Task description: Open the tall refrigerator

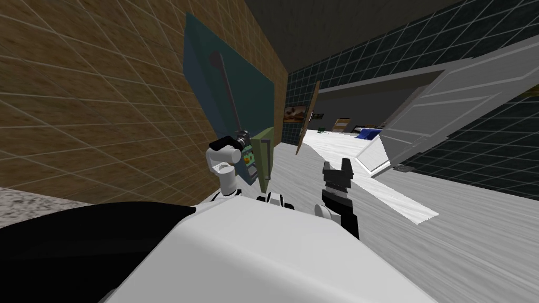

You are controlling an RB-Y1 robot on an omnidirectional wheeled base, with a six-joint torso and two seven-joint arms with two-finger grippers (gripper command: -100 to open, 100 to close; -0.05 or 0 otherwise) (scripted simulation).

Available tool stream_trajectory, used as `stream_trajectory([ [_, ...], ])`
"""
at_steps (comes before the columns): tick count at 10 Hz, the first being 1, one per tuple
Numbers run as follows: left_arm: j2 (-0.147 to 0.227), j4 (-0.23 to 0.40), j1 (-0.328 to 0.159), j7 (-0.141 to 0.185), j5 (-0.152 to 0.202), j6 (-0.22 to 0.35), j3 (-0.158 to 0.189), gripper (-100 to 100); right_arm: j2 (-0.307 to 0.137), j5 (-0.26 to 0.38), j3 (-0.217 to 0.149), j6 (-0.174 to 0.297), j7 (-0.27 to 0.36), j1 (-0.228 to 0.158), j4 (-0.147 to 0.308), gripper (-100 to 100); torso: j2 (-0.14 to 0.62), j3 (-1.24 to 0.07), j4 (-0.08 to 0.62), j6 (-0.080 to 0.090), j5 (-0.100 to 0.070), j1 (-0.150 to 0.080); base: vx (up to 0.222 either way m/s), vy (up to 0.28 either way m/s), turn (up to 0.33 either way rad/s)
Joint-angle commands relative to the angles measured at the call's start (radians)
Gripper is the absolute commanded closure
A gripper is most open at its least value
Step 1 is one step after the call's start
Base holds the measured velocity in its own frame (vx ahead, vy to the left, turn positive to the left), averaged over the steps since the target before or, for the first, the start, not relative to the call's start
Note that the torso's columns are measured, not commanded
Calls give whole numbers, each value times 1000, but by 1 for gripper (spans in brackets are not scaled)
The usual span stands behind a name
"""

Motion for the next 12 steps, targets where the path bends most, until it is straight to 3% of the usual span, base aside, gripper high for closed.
stream_trajectory([
  [1,1,14,-14,2,14,43,0,-100,0,0,0,0,0,0,0,0,-1,-1,-1,0,0,1,0,69,-22],
  [12,-4,10,-155,15,70,238,7,-100,0,0,0,0,0,0,0,0,-8,-5,-4,1,-1,-3,5,90,-35],
])
